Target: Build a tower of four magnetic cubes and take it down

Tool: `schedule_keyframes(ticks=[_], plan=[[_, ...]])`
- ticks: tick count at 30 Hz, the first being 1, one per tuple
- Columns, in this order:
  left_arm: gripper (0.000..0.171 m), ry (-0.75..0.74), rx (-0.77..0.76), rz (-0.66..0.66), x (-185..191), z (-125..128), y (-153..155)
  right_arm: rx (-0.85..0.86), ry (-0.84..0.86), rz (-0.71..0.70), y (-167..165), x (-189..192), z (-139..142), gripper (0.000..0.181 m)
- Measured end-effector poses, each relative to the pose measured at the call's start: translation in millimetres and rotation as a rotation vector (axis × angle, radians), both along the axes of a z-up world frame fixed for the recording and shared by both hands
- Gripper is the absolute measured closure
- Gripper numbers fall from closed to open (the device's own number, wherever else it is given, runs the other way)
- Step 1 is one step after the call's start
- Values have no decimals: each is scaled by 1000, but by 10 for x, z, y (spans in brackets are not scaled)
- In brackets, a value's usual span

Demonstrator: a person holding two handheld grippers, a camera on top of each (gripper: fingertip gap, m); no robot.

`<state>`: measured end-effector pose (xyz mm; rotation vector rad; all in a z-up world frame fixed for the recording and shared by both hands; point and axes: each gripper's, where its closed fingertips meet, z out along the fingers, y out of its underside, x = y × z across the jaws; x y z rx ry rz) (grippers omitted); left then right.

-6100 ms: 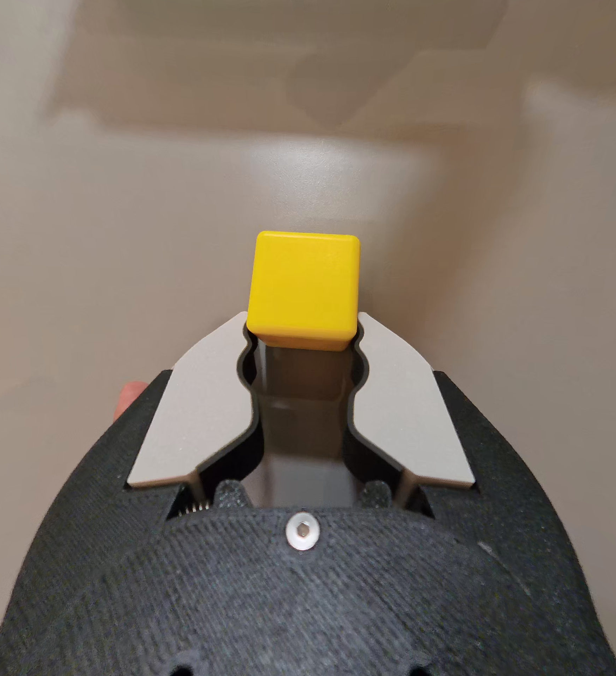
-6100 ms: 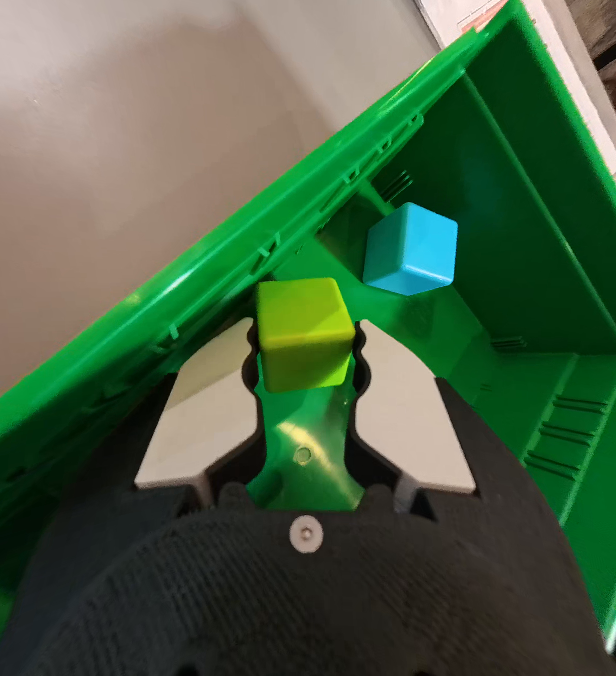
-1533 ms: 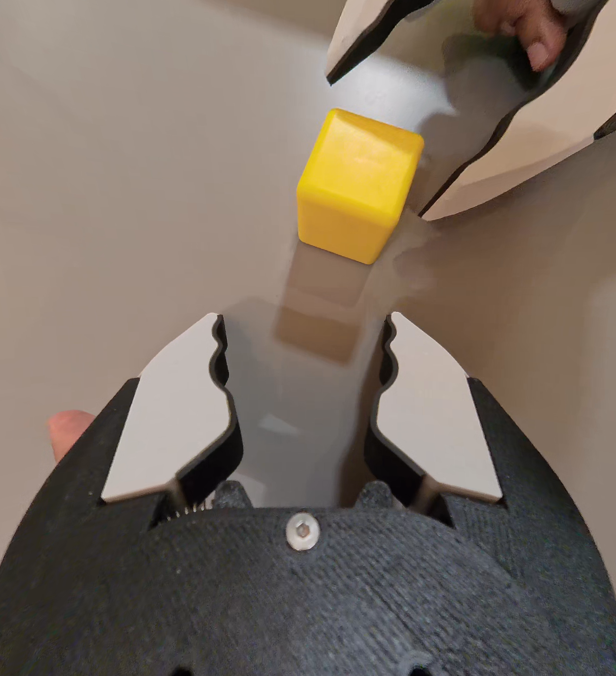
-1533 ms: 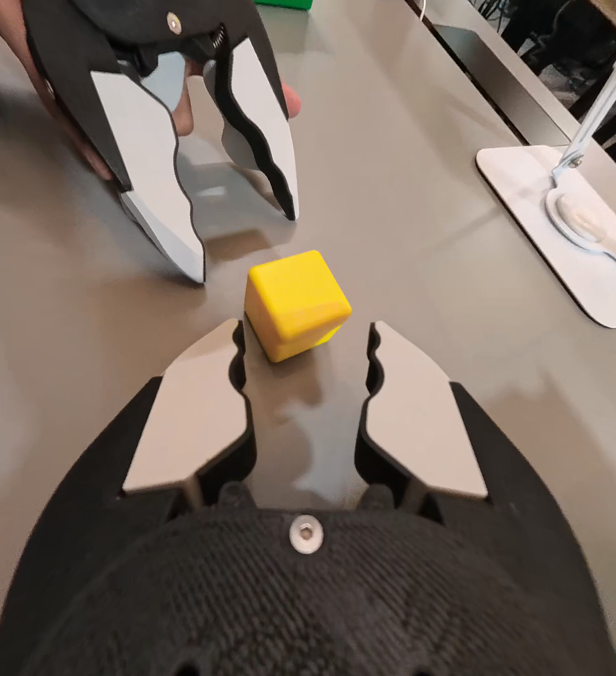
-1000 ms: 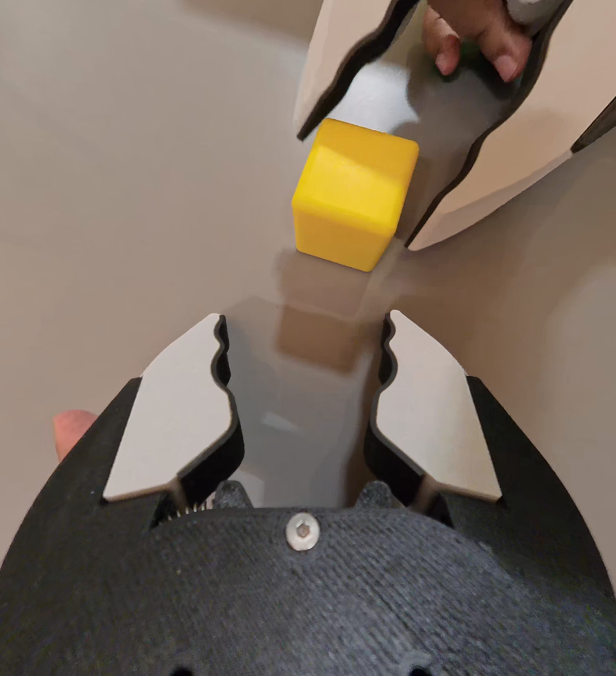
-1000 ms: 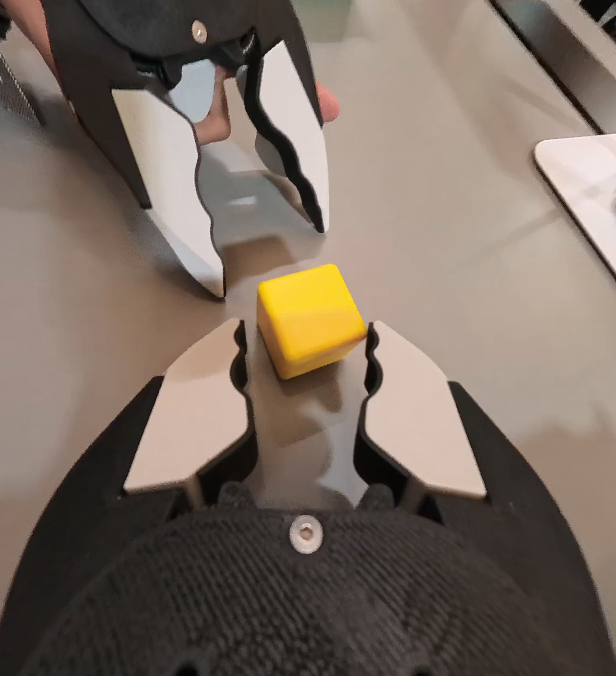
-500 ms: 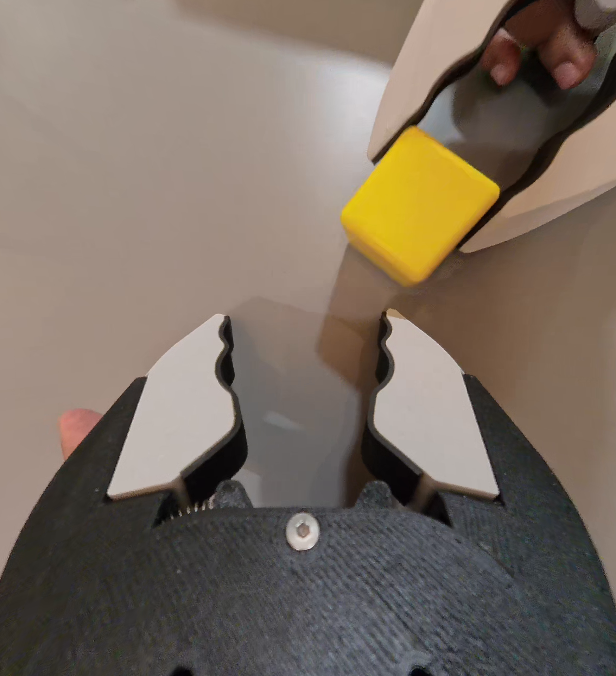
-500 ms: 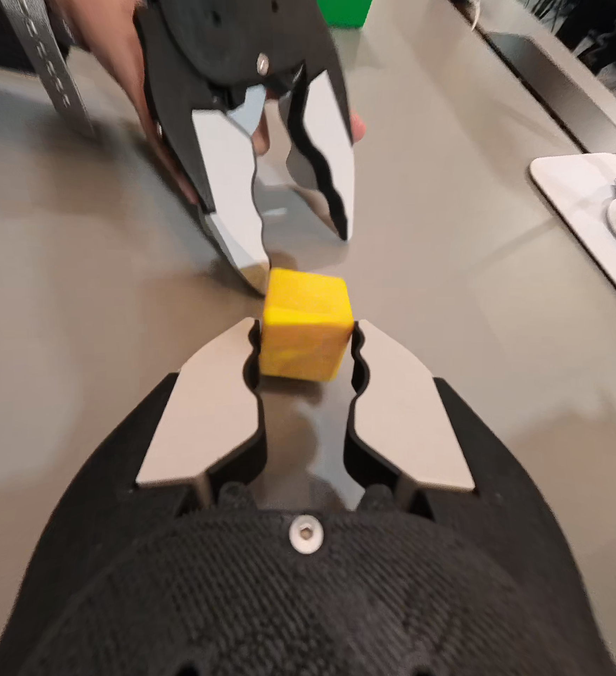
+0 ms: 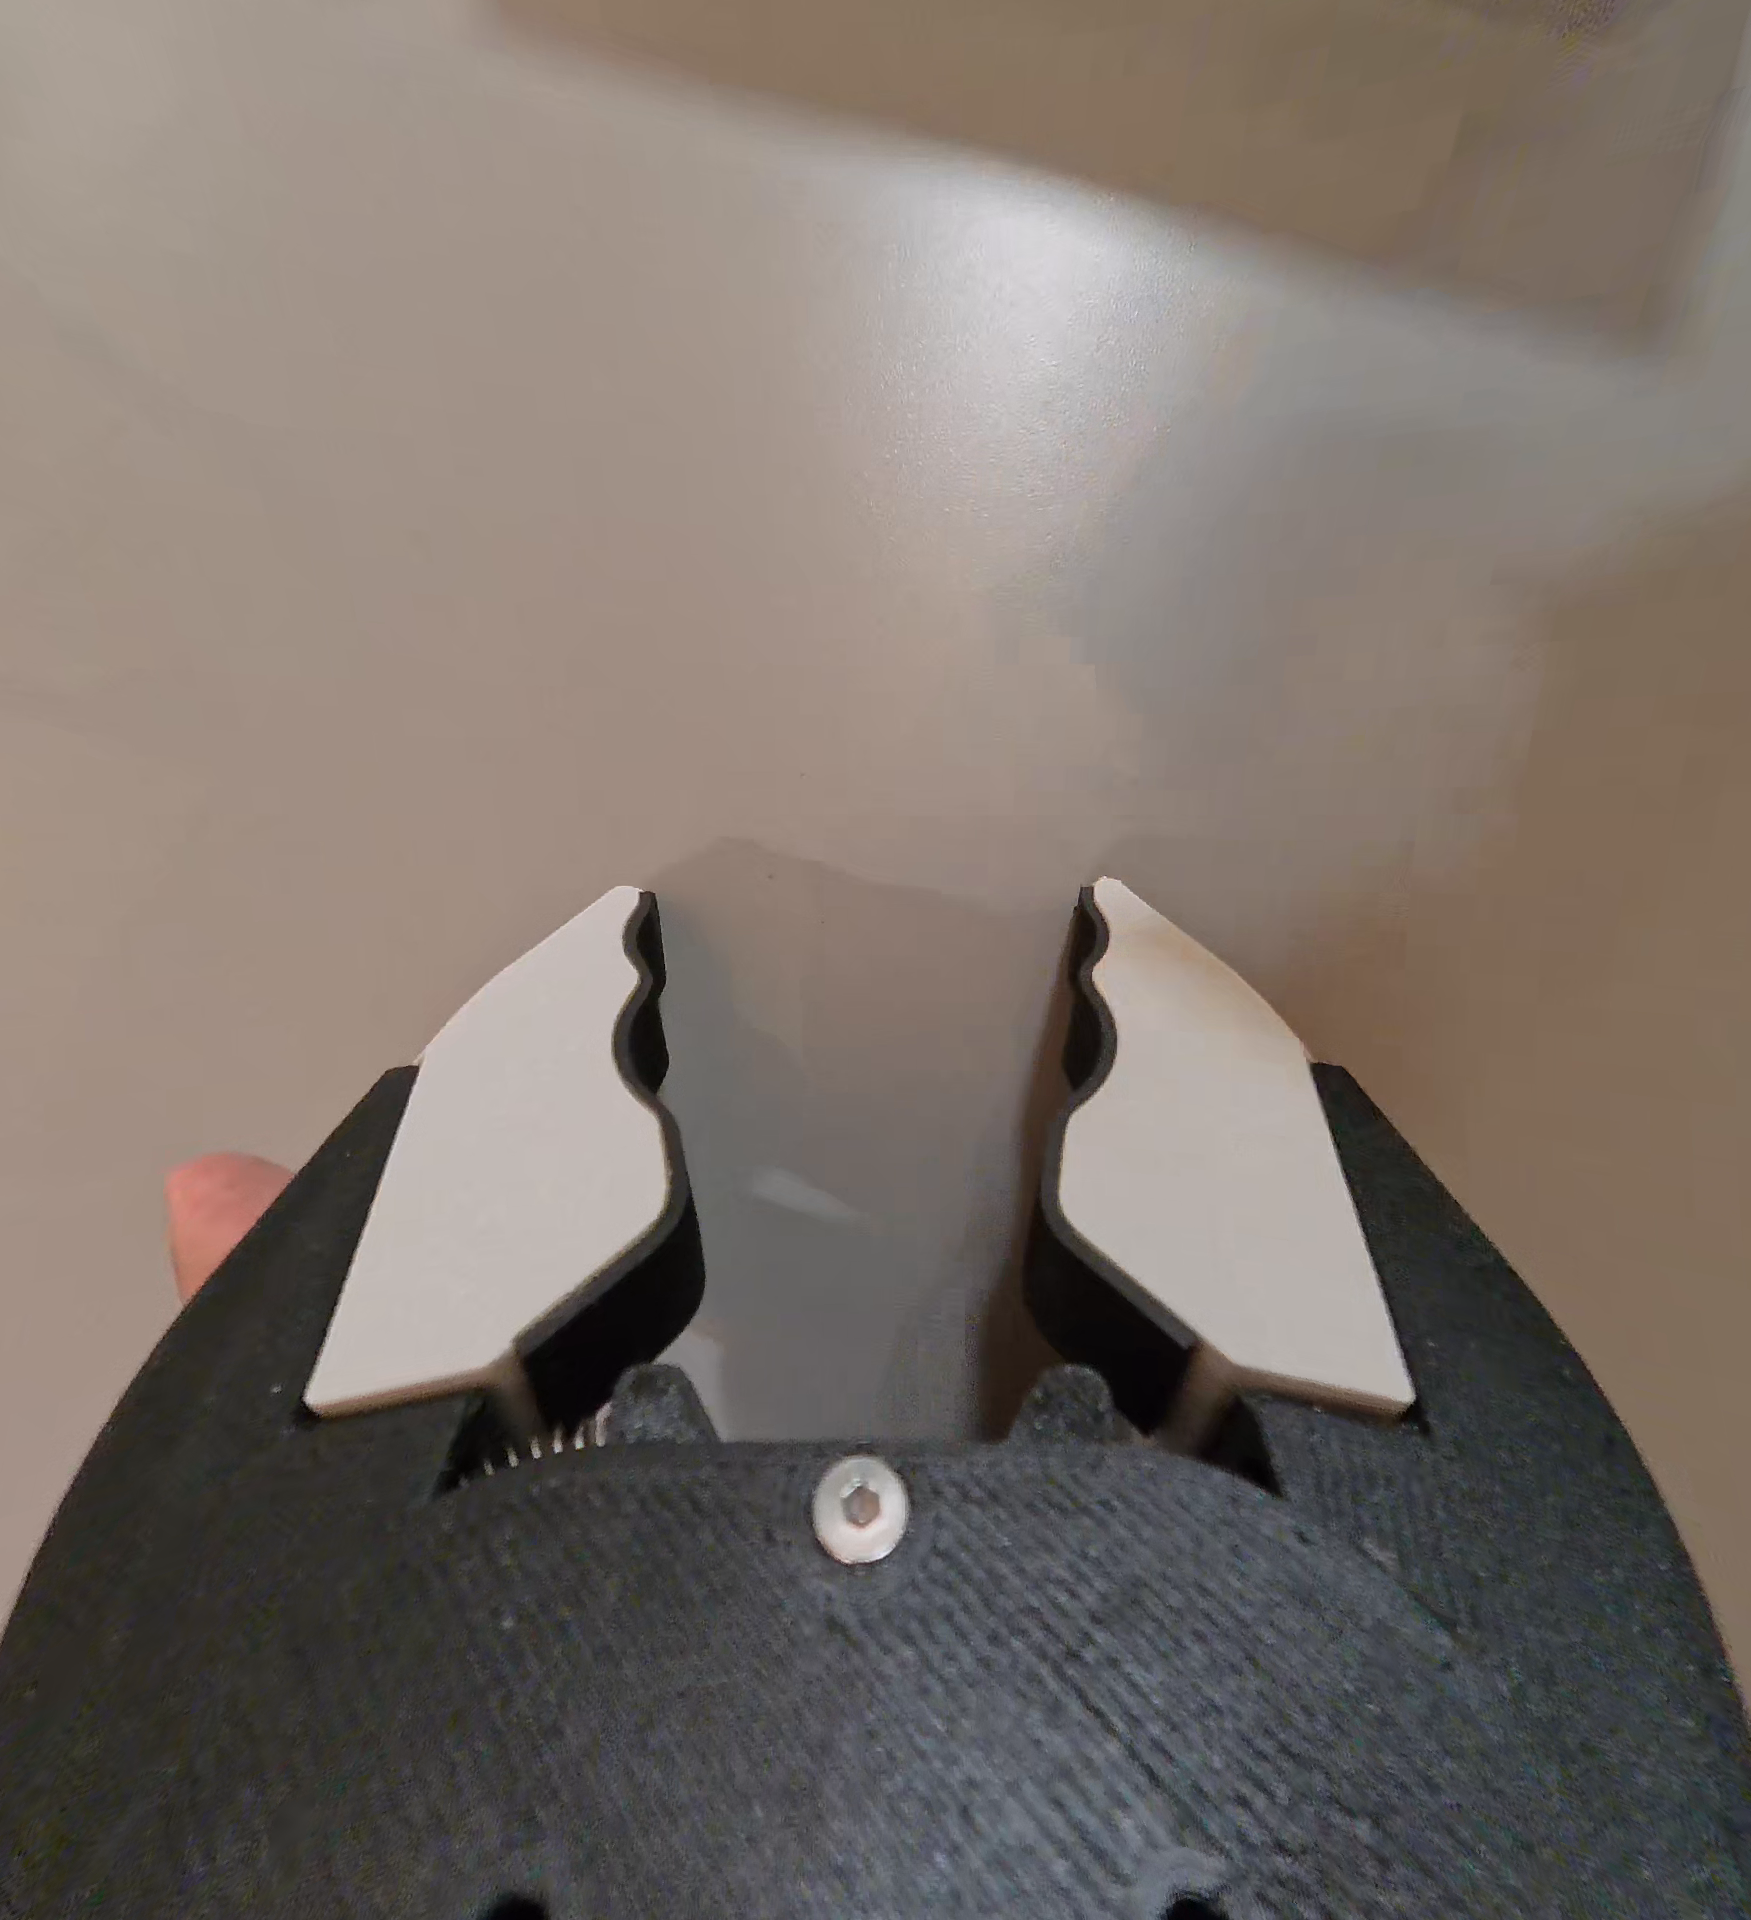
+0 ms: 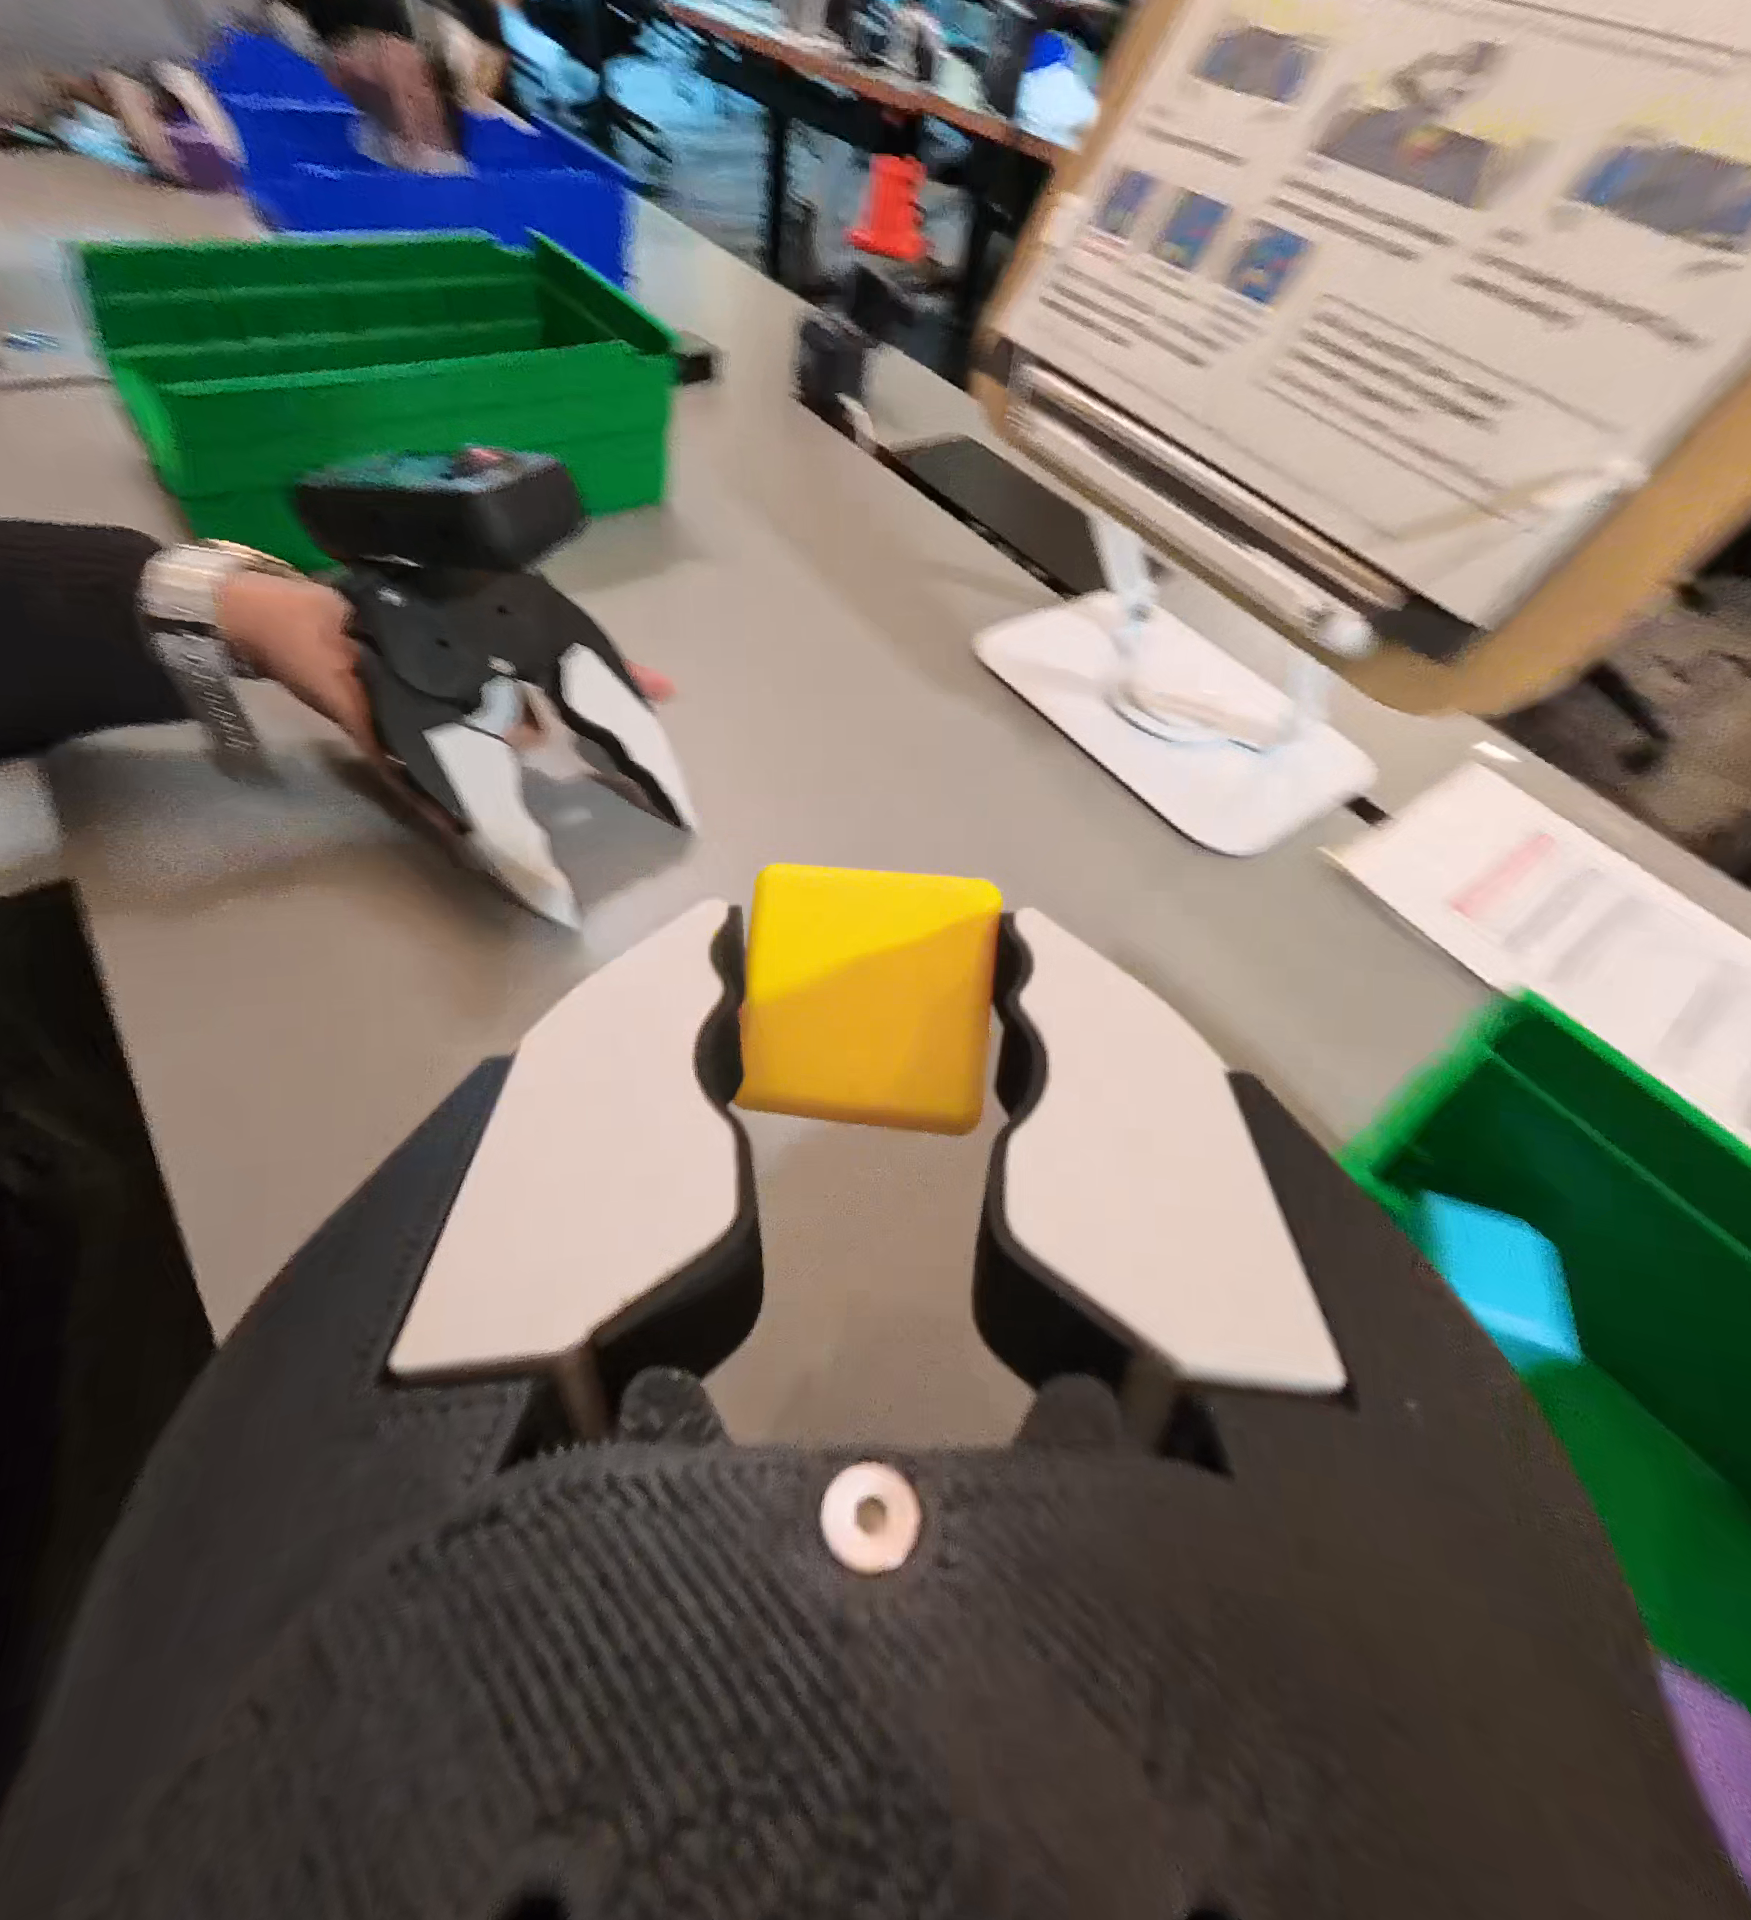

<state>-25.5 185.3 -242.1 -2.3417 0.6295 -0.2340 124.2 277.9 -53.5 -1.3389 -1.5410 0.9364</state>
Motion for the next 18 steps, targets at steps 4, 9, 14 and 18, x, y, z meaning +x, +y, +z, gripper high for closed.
schedule_keyframes(ticks=[4,9,14,18], plan=[[94,1,0,0,1,-1,-1,91,-126,-267,623,709,11,134],[94,2,1,0,1,-1,-2,77,-378,-556,1233,1418,-497,134],[94,1,0,0,2,-1,0,-91,-554,-717,1517,1780,-1069,134],[93,1,0,-3,5,-1,10,-168,-648,-803,1626,1942,-1419,134]])
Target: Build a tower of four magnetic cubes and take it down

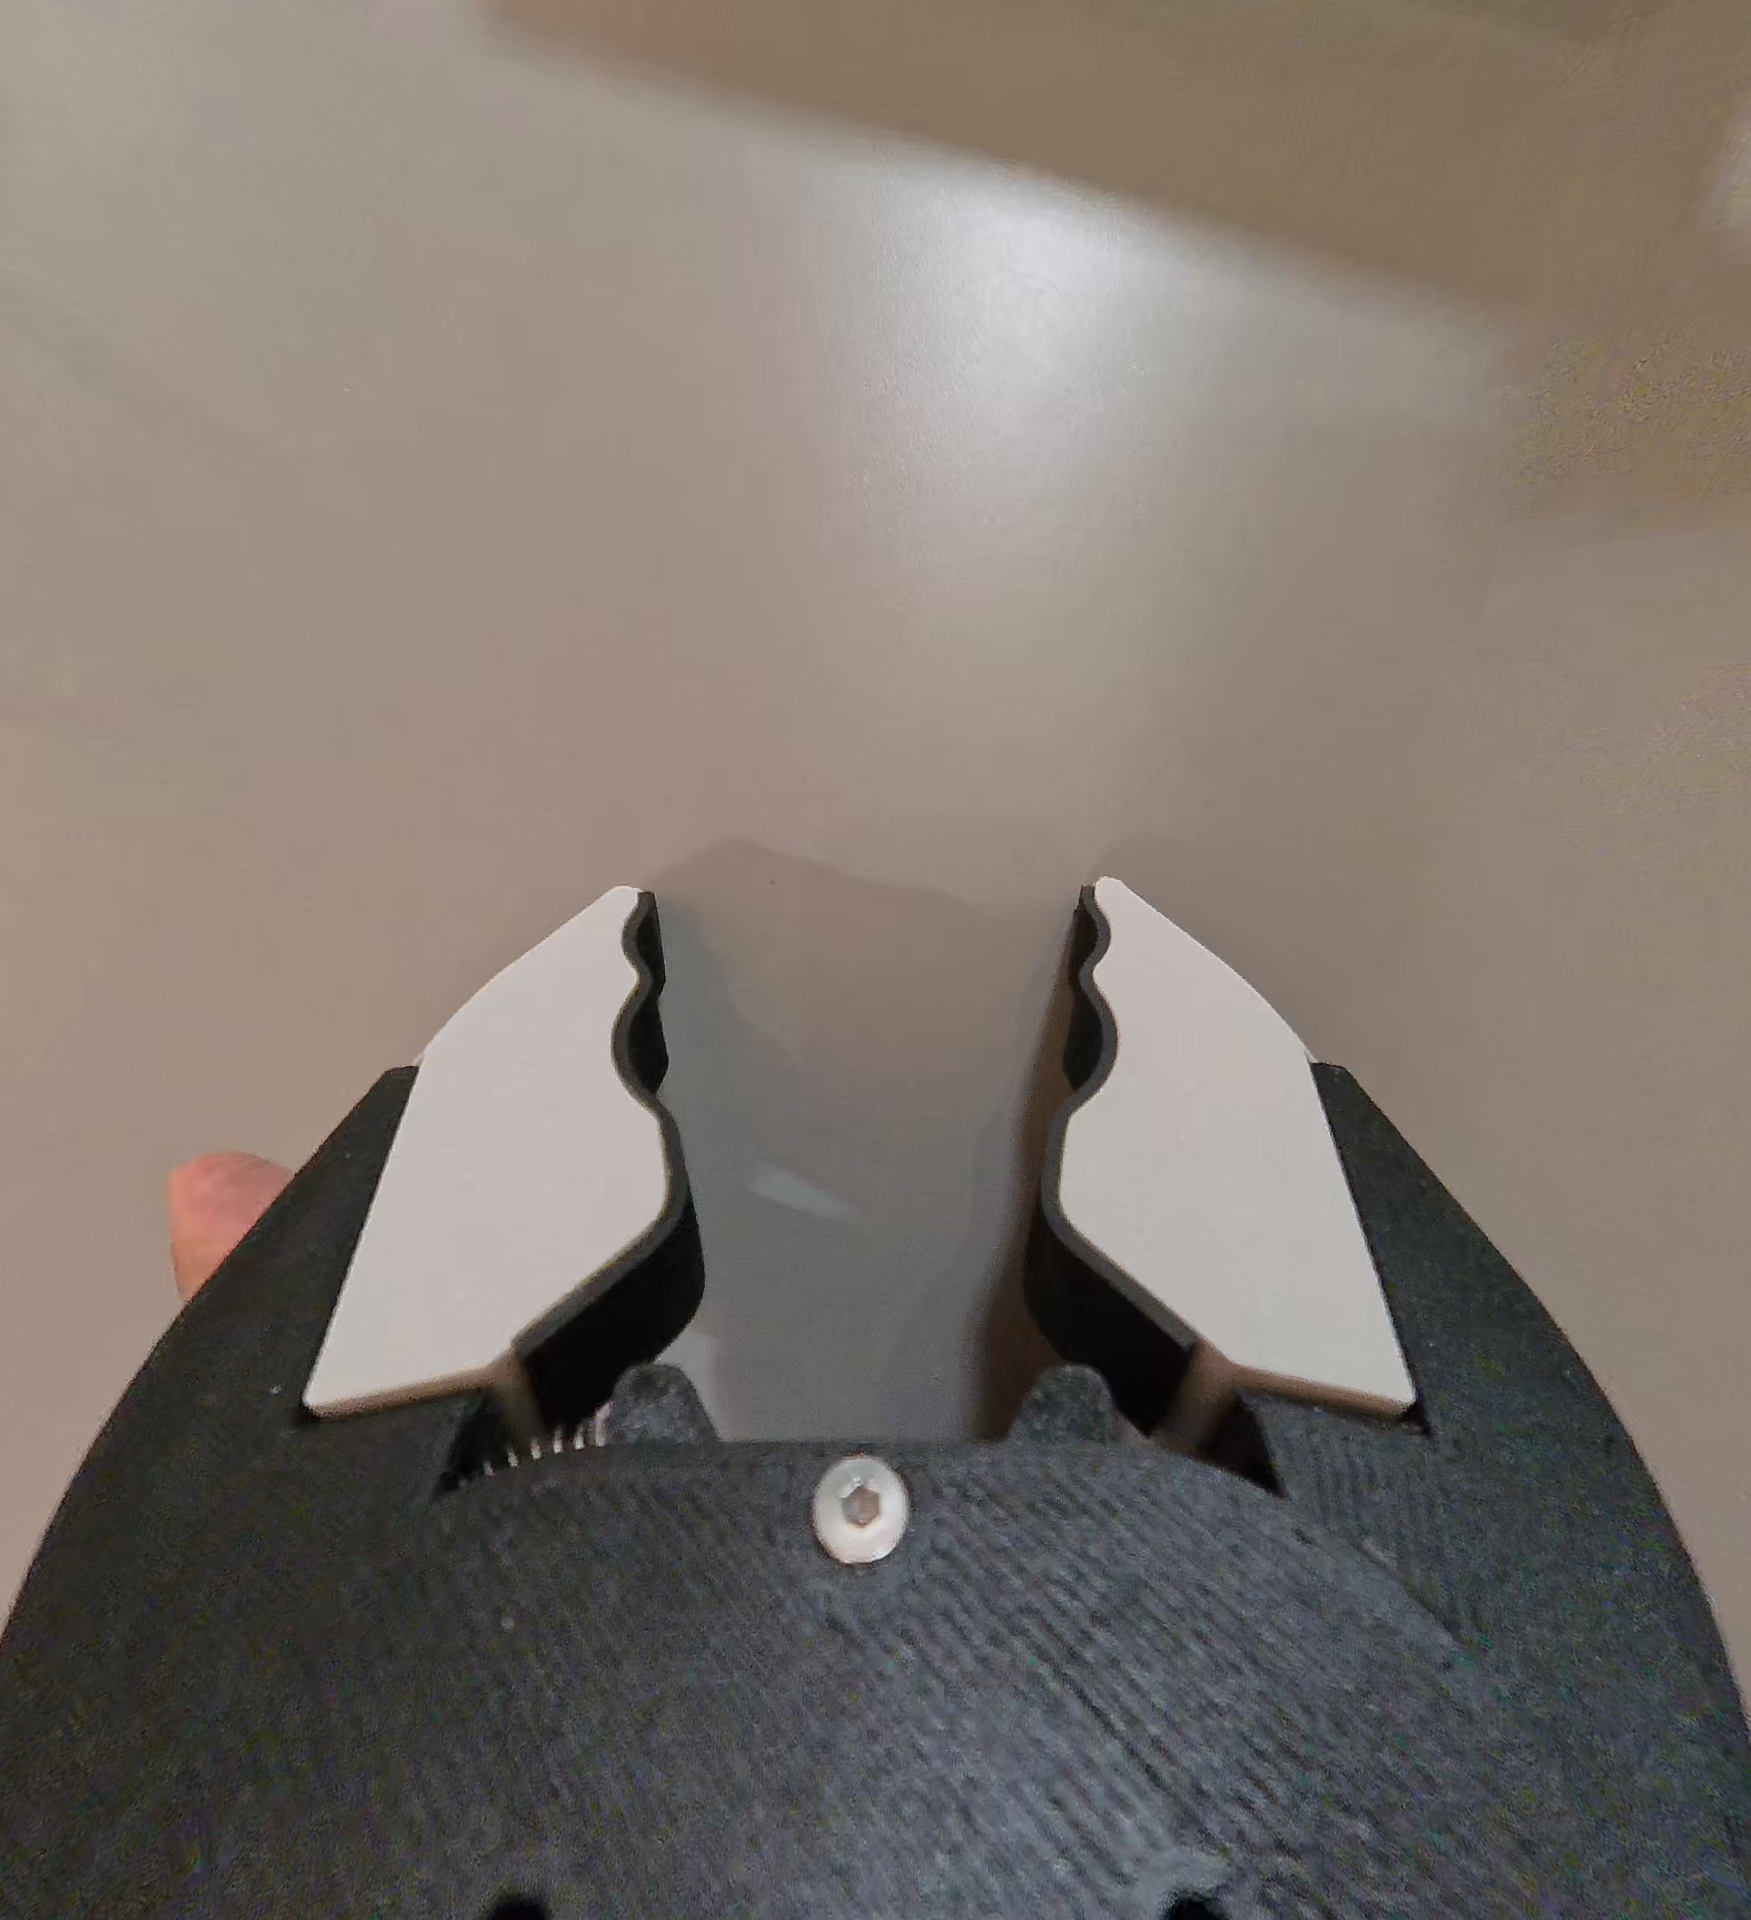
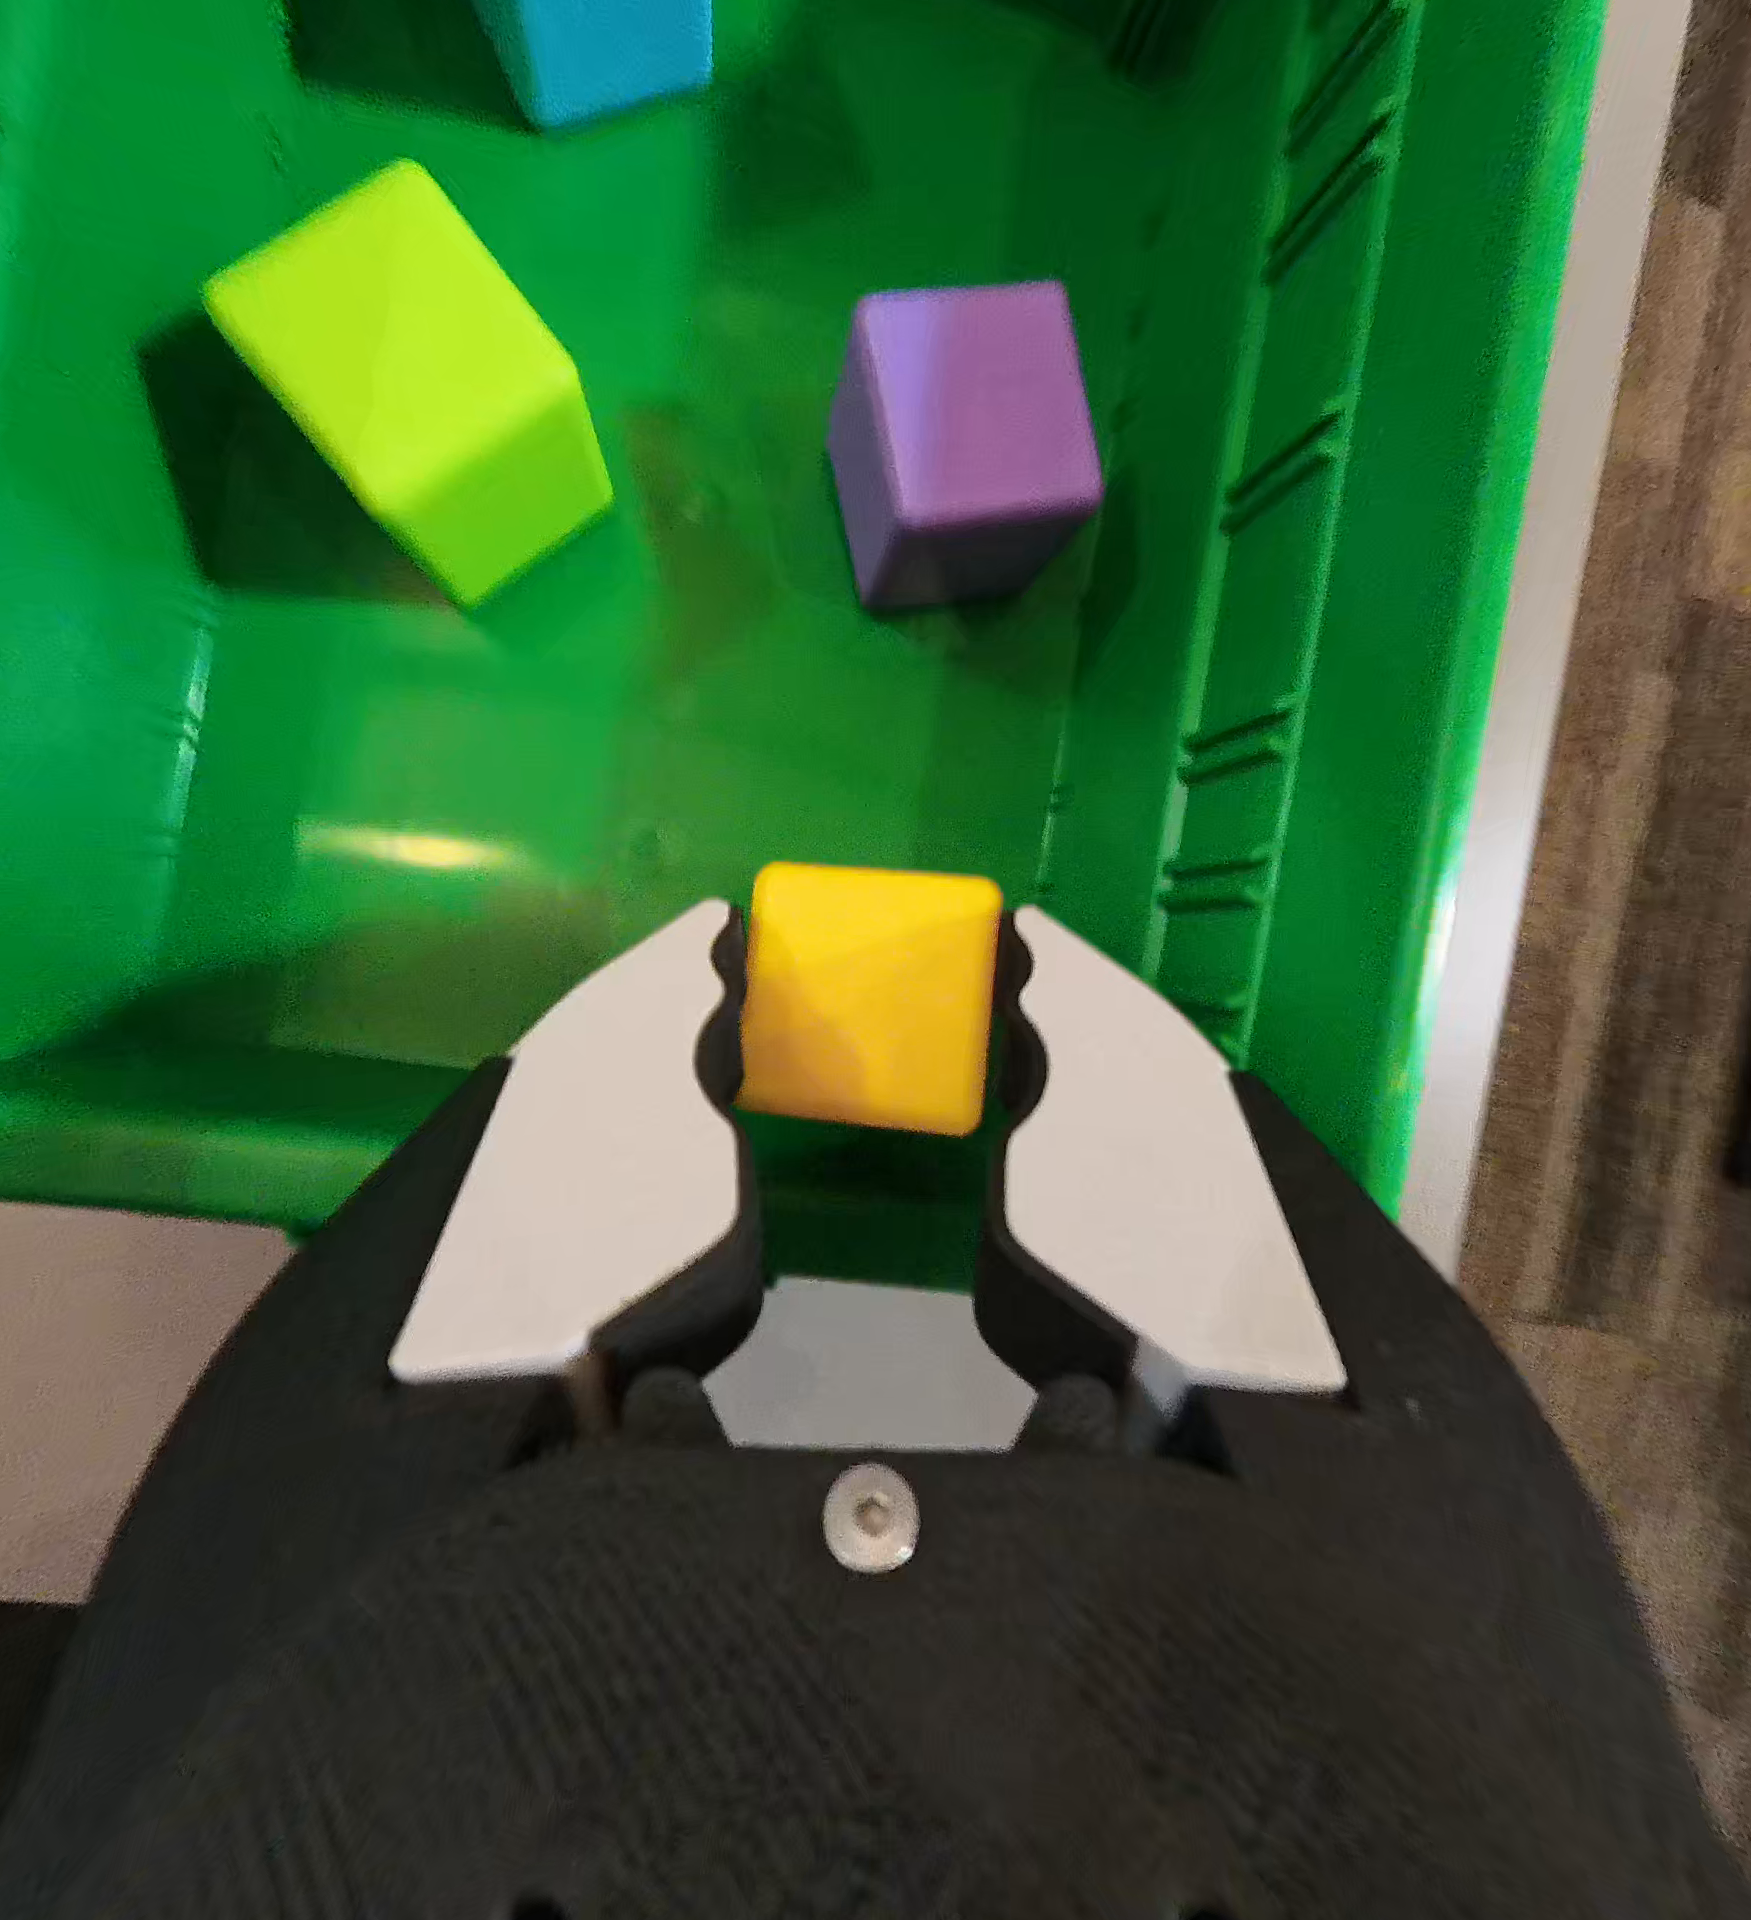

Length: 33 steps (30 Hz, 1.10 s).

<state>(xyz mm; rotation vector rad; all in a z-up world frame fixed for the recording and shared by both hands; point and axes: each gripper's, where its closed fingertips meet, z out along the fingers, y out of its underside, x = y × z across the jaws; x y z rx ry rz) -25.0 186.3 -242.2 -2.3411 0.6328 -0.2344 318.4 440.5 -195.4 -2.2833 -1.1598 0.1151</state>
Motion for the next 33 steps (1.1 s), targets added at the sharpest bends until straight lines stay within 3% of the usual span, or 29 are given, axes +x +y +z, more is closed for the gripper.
schedule_keyframes(ticks=[4,11,14,17,19,21,24,28,30,31,33], plan=[[93,1,0,0,0,1,-1,-11,67,-66,56,-12,23,134],[93,1,1,0,0,2,0,31,70,-54,53,4,125,125],[93,1,1,0,-1,3,0,101,172,-43,58,-23,443,126],[93,1,1,0,-2,3,1,166,392,-53,48,-18,928,128],[93,2,1,0,-2,3,1,234,505,-108,95,131,1218,128],[93,2,1,0,-3,3,2,312,498,-200,186,413,1319,129],[93,3,1,1,-4,3,4,302,360,-220,228,675,1066,129],[93,3,1,1,-6,2,6,122,300,-176,203,620,498,121],[93,4,2,1,-7,1,7,84,292,-170,236,547,270,144],[93,4,2,1,-7,1,7,83,277,-165,261,527,178,174],[93,4,2,1,-7,0,8,93,332,-166,297,460,140,177]])
